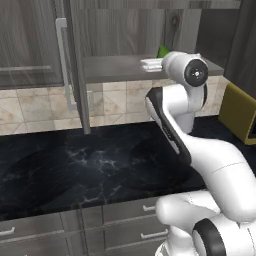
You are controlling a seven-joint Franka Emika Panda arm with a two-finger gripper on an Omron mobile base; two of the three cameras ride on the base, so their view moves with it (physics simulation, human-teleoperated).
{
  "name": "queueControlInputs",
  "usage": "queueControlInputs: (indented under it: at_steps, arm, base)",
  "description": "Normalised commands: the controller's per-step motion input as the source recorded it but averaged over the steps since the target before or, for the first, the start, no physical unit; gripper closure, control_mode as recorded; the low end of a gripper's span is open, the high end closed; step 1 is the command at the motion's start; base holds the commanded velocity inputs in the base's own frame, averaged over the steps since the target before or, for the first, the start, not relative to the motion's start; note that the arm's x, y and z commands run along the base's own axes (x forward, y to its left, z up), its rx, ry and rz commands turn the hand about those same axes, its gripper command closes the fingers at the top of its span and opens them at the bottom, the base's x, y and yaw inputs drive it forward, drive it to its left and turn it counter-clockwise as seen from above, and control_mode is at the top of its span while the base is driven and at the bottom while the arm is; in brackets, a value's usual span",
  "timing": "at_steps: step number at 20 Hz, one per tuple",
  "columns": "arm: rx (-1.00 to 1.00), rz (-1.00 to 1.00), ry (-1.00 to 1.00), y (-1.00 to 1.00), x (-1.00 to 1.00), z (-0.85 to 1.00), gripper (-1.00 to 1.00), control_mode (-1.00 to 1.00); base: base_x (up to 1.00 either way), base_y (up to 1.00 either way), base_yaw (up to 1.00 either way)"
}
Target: Pick the avocado from the counter and place it in the cabinet. Then close the cabinet.
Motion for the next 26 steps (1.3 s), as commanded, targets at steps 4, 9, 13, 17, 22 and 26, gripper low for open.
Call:
queueControlInputs:
  at_steps: [4, 9, 13, 17, 22, 26]
  arm:
    - [0.01, 0.0, 0.28, 0.0, 0.96, 0.01, 1.0, -1.0]
    - [0.0, 0.0, 0.17, 0.0, 0.85, -0.09, 1.0, -1.0]
    - [0.0, 0.0, 0.08, 0.02, 0.73, -0.28, 1.0, -1.0]
    - [0.0, 0.0, 0.0, 0.1, 0.62, -0.38, 1.0, -1.0]
    - [0.0, 0.0, 0.0, 0.12, 0.57, -0.57, 1.0, -1.0]
    - [0.0, 0.0, 0.0, 0.02, 0.47, -0.3, 1.0, -1.0]
  base:
    - [0.0, 0.0, 0.0]
    - [0.0, 0.0, 0.0]
    - [0.0, 0.0, 0.0]
    - [0.0, 0.0, 0.0]
    - [0.0, 0.0, 0.0]
    - [0.0, 0.0, 0.0]
